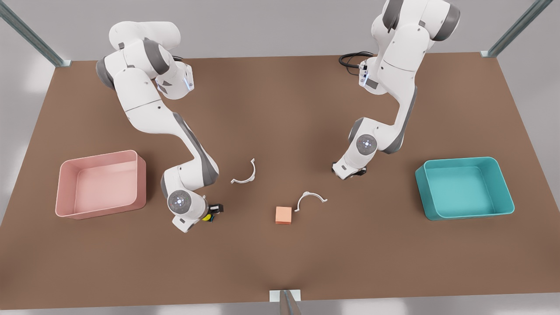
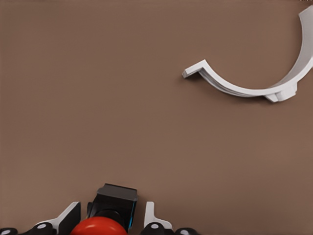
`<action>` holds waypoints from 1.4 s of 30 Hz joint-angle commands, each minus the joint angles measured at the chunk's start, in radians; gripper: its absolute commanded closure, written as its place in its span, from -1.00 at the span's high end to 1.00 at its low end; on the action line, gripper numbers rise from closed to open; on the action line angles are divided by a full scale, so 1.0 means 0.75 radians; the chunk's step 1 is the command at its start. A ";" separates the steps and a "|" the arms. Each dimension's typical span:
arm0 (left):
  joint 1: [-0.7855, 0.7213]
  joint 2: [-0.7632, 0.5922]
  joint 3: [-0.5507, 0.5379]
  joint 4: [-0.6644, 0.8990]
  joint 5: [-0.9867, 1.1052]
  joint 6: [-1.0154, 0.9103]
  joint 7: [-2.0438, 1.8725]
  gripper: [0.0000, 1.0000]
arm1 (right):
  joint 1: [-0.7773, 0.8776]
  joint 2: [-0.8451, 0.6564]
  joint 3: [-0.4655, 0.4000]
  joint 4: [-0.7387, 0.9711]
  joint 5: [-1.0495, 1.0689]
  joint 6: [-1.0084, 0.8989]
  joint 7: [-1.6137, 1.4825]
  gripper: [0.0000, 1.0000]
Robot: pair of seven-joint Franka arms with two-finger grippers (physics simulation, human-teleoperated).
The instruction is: Place the red button in the blue storage box with the left arm, and place the yellow button in the pink storage box with the right arm
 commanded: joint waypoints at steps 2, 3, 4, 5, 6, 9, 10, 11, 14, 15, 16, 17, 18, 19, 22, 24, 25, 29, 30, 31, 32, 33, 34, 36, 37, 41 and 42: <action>0.001 -0.001 0.000 0.001 0.002 0.011 -0.024 0.28 | 0.000 0.013 0.000 -0.002 0.002 0.024 0.042 1.00; 0.001 -0.001 0.000 0.001 0.002 0.011 -0.024 0.20 | -0.004 0.017 0.000 -0.002 0.002 0.042 0.042 1.00; 0.001 -0.001 0.000 0.003 0.002 0.011 -0.026 0.13 | -0.004 0.027 -0.002 -0.002 0.004 0.066 0.044 1.00; 0.001 -0.001 0.000 0.003 0.002 0.011 -0.026 0.10 | -0.004 0.031 -0.002 -0.002 0.004 0.089 0.044 1.00; 0.001 -0.003 0.000 0.003 0.002 0.011 -0.026 0.06 | -0.004 0.037 -0.002 -0.002 0.004 0.120 0.044 1.00; 0.001 -0.013 0.000 0.003 0.000 0.007 -0.026 0.06 | -0.004 0.055 -0.002 -0.002 0.004 0.126 0.052 0.88; 0.001 -0.025 0.000 0.003 0.000 0.005 -0.028 0.06 | -0.004 0.055 -0.004 -0.002 0.004 0.126 0.052 0.74; 0.001 -0.042 0.000 0.003 0.000 -0.001 -0.030 0.06 | -0.004 0.060 -0.004 -0.002 0.004 0.124 0.052 0.67; 0.001 -0.083 0.000 0.003 0.000 -0.024 -0.030 0.06 | -0.004 0.062 -0.004 -0.002 0.004 0.122 0.050 0.50; 0.005 -0.105 0.002 0.009 0.000 -0.054 -0.030 0.06 | -0.004 0.062 -0.004 -0.002 0.004 0.120 0.050 0.47; 0.007 -0.146 0.006 0.046 0.000 -0.150 -0.028 0.06 | -0.004 0.062 -0.004 -0.002 0.004 0.120 0.050 0.38; 0.032 -0.189 0.006 0.062 0.000 -0.216 -0.018 0.06 | -0.004 0.062 -0.004 -0.002 0.004 0.120 0.048 0.32; 0.038 -0.214 0.006 0.064 0.000 -0.242 -0.016 0.06 | -0.004 0.060 -0.004 -0.002 0.002 0.120 0.048 0.30; 0.062 -0.238 0.008 0.078 0.002 -0.281 -0.005 0.06 | -0.004 0.060 -0.004 -0.002 0.004 0.120 0.042 0.25; 0.124 -0.289 0.008 0.095 0.002 -0.367 0.087 0.07 | -0.006 0.060 -0.004 -0.002 0.002 0.118 0.040 0.20; 0.175 -0.316 0.006 0.101 0.002 -0.396 0.142 0.09 | -0.006 0.060 -0.004 -0.002 0.002 0.118 0.040 0.12; 0.183 -0.320 0.008 0.101 0.002 -0.404 0.158 0.10 | -0.006 0.060 -0.004 -0.002 0.002 0.118 0.040 0.12; 0.310 -0.345 0.008 0.168 0.002 -0.533 0.342 0.10 | -0.006 0.060 -0.004 0.002 0.002 0.114 0.038 0.03; 0.351 -0.351 0.008 0.170 0.002 -0.549 0.426 0.10 | -0.006 0.055 -0.004 0.006 0.002 0.109 0.038 0.03; 0.369 -0.353 0.027 0.172 0.000 -0.553 0.500 0.10 | -0.010 0.037 -0.004 0.002 0.002 0.109 0.038 0.03; 0.369 -0.353 0.065 0.174 0.000 -0.566 0.555 0.10 | -0.014 0.015 -0.004 0.002 0.000 0.107 0.032 0.03; 0.371 -0.353 0.106 0.179 -0.004 -0.574 0.629 0.10 | -0.031 -0.024 -0.004 -0.002 0.000 0.099 -0.019 0.03; 0.371 -0.353 0.143 0.179 -0.006 -0.574 0.686 0.10 | -0.051 -0.059 -0.002 -0.002 0.000 0.071 -0.030 0.03; 0.371 -0.353 0.229 0.179 -0.008 -0.574 0.825 0.10 | -0.094 -0.167 0.000 -0.082 0.000 0.038 -0.118 0.03; 0.371 -0.349 0.268 0.179 -0.014 -0.574 0.899 0.10 | -0.111 -0.225 0.000 -0.119 0.000 0.036 -0.138 0.03; 0.469 -0.332 0.344 0.211 -0.028 -0.570 1.183 0.10 | -0.243 -0.472 0.029 -0.299 0.002 -0.001 -0.308 0.03; 0.506 -0.314 0.344 0.228 -0.028 -0.570 1.232 0.10 | -0.294 -0.513 0.029 -0.309 0.002 -0.068 -0.365 0.03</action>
